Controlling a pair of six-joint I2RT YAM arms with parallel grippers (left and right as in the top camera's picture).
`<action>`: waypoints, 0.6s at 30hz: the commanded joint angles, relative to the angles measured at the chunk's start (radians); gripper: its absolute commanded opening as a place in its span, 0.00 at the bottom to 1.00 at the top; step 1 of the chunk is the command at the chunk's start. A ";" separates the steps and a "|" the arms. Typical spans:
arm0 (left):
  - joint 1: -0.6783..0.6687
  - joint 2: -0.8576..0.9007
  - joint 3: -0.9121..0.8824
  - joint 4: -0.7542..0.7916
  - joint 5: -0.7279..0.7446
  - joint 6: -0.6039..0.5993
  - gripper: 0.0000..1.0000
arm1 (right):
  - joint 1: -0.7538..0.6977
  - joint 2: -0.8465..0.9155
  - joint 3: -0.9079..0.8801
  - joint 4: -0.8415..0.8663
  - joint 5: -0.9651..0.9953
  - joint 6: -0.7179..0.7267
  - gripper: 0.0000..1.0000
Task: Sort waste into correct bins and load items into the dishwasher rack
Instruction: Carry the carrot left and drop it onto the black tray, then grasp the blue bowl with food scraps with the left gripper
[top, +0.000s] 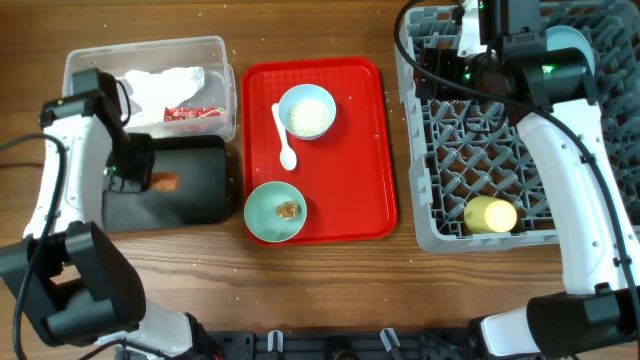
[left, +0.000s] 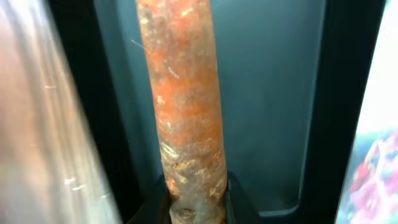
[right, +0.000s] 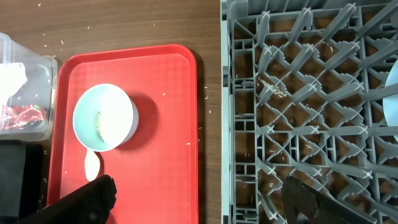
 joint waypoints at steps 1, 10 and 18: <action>-0.002 -0.013 -0.163 0.144 -0.013 -0.139 0.04 | 0.001 0.004 0.002 0.004 0.016 -0.010 0.88; -0.002 -0.014 -0.266 0.238 -0.008 -0.140 0.95 | 0.001 0.004 0.002 0.021 -0.002 -0.002 0.87; -0.008 -0.324 -0.114 0.262 0.226 0.373 1.00 | 0.001 0.004 0.002 0.027 -0.002 -0.003 0.87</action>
